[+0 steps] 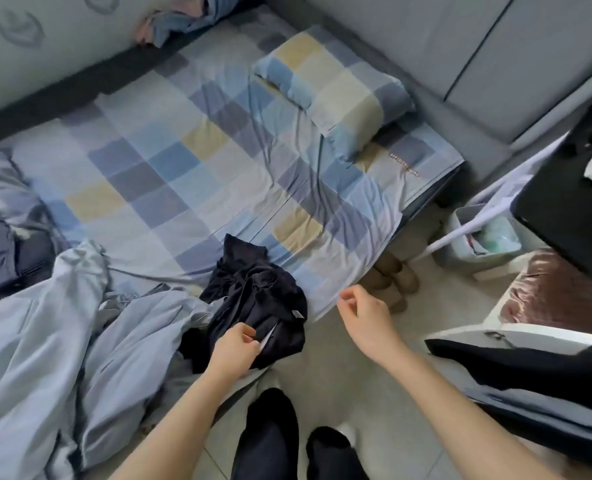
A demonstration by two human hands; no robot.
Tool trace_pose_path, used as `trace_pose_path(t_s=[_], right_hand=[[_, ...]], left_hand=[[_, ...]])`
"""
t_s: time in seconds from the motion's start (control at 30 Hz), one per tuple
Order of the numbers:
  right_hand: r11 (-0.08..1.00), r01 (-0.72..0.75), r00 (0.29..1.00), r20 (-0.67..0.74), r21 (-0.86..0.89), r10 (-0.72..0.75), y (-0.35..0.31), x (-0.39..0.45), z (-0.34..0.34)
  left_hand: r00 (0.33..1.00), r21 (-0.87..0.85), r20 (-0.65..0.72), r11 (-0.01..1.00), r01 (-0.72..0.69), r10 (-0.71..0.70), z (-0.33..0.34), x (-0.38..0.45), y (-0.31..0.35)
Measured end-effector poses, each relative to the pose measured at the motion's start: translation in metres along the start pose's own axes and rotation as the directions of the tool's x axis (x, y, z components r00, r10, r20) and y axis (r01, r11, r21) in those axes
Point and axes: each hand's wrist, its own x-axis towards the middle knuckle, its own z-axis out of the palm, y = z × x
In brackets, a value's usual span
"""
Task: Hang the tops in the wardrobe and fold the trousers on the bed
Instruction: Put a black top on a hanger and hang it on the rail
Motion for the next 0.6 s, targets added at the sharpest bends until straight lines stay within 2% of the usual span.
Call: trace_pose_path(t_s=[0.17,0.23,0.37,0.47,0.6], right_hand=[[1.000,-0.028,0.984,0.176,-0.003,0.028,0.010,0.089,0.080],[0.999,-0.015,0.968,0.248,-0.031,0.023,0.018,0.127,0.111],[0.996,-0.053,0.946,0.317,-0.065,0.071,0.036,0.190,0.158],[0.992,-0.082,0.919,0.377,-0.093,0.112,0.055,0.223,0.185],[0.991,0.007,0.887,0.460,-0.130,0.054,0.077,0.250,0.218]], left_hand=[[0.996,0.089,0.044,0.993,0.072,-0.077,0.015,0.093,-0.026],[0.994,0.073,0.040,0.993,0.098,-0.101,0.026,0.132,-0.035],[0.998,-0.006,-0.015,0.998,0.066,-0.066,0.044,0.194,-0.040],[0.997,-0.129,-0.058,0.990,0.052,-0.060,0.057,0.231,-0.043],[0.993,-0.251,-0.003,0.961,0.116,-0.121,0.072,0.266,-0.052]])
